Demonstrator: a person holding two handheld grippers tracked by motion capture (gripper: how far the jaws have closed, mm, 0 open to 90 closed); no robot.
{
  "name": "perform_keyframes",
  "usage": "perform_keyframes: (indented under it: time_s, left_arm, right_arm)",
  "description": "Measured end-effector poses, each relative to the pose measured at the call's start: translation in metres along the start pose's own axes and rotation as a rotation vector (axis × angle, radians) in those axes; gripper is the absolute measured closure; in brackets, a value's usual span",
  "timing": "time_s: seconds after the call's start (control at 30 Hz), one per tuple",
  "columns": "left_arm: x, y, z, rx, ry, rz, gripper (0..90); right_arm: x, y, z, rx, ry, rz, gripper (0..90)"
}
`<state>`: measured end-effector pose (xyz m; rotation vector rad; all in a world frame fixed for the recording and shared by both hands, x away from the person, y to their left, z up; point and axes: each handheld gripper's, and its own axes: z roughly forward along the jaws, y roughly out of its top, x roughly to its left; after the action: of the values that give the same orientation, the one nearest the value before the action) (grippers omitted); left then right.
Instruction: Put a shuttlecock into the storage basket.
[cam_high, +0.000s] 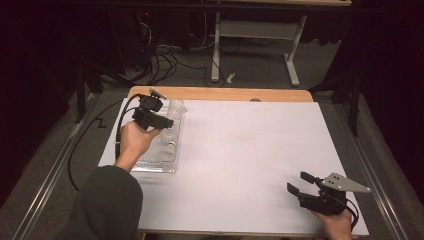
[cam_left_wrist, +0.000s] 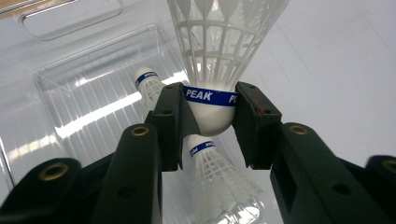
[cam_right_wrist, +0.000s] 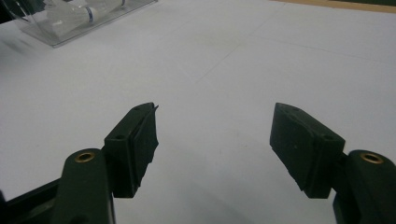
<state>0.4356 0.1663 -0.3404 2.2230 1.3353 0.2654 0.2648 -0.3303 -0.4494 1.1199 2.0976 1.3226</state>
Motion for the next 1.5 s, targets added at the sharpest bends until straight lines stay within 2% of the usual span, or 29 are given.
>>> perform_keyframes:
  time_s: [0.37,0.5,1.03,1.5]
  left_arm:
    - [0.015,0.001,0.005,0.011,0.021,-0.054,64.7]
    - [0.021,0.001,0.008,0.020,0.021,-0.087,64.6]
    - [0.032,0.003,0.018,0.051,0.068,-0.125,64.4]
    - [0.036,0.004,0.025,0.072,0.101,-0.125,64.2]
  right_arm:
    - [0.000,0.000,0.000,0.000,0.001,0.000,32.3]
    - [0.000,0.000,0.000,-0.002,-0.001,0.000,32.3]
    - [0.000,0.000,0.000,0.000,0.001,-0.002,32.3]
    - [0.000,0.000,0.000,0.000,0.001,0.001,32.3]
